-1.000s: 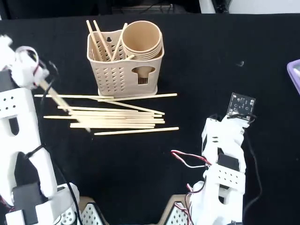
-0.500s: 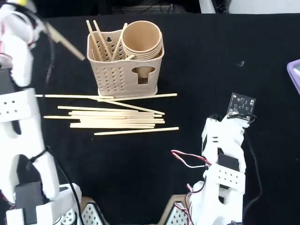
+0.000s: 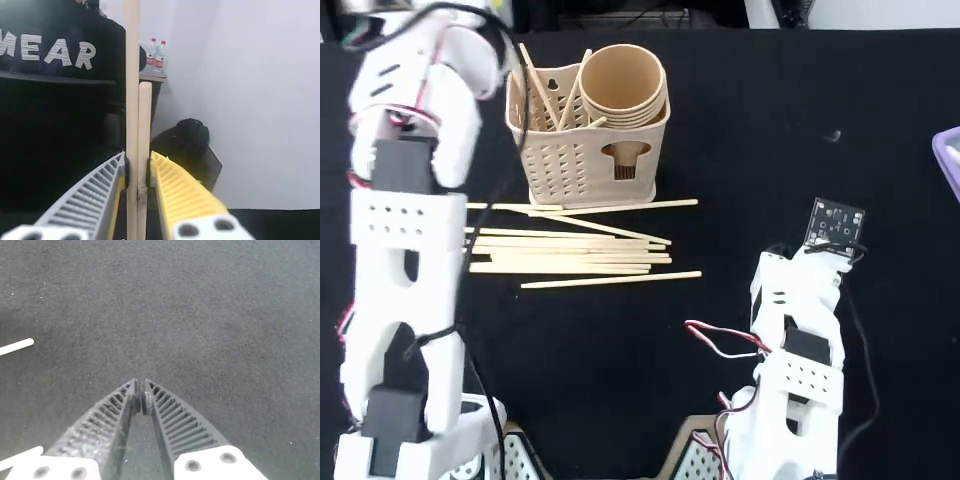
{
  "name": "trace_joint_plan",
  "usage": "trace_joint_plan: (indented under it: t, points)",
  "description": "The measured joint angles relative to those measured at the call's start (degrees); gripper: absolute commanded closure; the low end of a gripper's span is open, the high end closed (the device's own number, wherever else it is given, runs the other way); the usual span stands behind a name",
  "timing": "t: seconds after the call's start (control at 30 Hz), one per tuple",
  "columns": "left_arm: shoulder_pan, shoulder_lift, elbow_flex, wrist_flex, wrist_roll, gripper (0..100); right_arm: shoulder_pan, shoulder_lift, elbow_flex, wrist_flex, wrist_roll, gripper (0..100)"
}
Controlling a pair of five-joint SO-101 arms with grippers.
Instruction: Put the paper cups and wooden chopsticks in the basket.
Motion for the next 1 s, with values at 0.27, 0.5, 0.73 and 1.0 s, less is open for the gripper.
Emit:
trace_joint_plan:
  t: [0.27, 0.5, 0.73, 1.0]
  points:
    - [0.79, 0.00, 12.40, -5.71, -0.44, 97, 0.00, 0.00, 0.00, 0.00, 0.00, 97.3]
    - [0.97, 0.00, 18.73, -6.33, -0.62, 88, 0.00, 0.00, 0.18, 0.00, 0.00, 97.3]
    - [0.97, 0.00, 18.73, -3.60, -0.79, 86, 0.00, 0.00, 0.18, 0.00, 0.00, 97.3]
    - [-0.79, -0.53, 10.90, 9.49, -0.79, 86, 0.00, 0.00, 0.18, 0.00, 0.00, 97.3]
